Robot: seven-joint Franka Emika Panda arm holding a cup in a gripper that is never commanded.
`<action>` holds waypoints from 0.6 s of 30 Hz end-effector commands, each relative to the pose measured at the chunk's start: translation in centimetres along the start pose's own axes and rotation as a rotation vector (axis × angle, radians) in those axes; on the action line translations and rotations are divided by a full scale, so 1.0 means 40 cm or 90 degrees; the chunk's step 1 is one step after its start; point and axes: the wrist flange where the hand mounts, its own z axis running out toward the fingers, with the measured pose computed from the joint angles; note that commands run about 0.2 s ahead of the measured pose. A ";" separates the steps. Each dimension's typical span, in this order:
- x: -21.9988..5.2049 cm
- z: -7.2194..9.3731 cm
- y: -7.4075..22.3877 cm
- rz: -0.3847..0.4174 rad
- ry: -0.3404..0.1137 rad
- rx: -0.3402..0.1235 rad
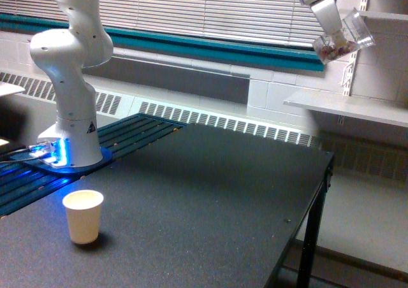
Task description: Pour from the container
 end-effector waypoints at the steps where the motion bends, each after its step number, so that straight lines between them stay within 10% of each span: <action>1: 0.121 -0.053 0.202 0.256 0.080 -0.065; 18: 0.136 0.109 0.686 0.245 0.113 -0.286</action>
